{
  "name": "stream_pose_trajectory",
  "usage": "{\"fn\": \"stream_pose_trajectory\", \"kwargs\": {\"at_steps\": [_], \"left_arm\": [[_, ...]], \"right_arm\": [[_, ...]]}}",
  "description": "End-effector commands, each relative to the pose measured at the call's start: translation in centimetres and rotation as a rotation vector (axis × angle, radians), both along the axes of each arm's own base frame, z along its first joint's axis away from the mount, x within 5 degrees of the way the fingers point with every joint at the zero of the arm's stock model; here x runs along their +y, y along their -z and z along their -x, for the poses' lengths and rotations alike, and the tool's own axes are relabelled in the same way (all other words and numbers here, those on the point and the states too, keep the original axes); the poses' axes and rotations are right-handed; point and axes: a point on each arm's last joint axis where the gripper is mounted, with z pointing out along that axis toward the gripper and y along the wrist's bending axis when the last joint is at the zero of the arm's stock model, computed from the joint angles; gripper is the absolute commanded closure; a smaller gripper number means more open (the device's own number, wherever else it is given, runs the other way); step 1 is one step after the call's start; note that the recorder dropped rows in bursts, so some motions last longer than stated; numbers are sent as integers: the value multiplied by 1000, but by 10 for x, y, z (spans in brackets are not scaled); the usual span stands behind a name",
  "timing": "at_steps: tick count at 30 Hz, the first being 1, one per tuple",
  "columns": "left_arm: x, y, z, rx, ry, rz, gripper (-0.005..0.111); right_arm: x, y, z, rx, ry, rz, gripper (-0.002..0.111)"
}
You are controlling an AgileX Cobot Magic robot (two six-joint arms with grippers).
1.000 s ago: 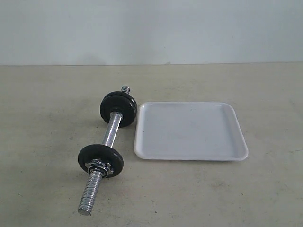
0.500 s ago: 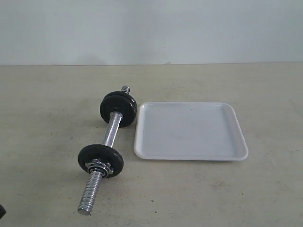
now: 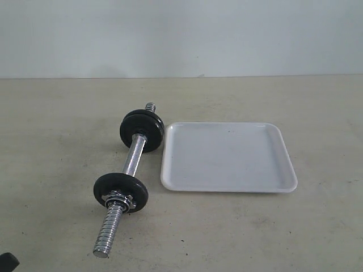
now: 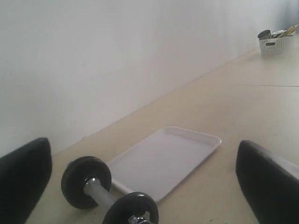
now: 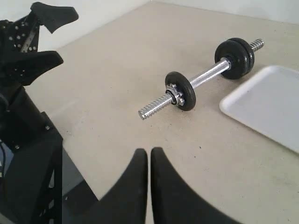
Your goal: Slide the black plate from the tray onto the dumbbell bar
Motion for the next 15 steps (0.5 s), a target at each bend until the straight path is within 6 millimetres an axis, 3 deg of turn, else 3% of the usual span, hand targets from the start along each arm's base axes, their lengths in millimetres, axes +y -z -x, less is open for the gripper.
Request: {"fn": "stream_pose_trajectory", "kwargs": {"at_steps": [1, 15], "left_arm": [[0, 1, 0, 13, 2, 20, 2], [-8, -2, 9, 111, 139, 148, 2]], "right_arm": [[0, 5, -4, 0, 31, -14, 108], [2, 19, -9, 38, 48, -6, 108]]}}
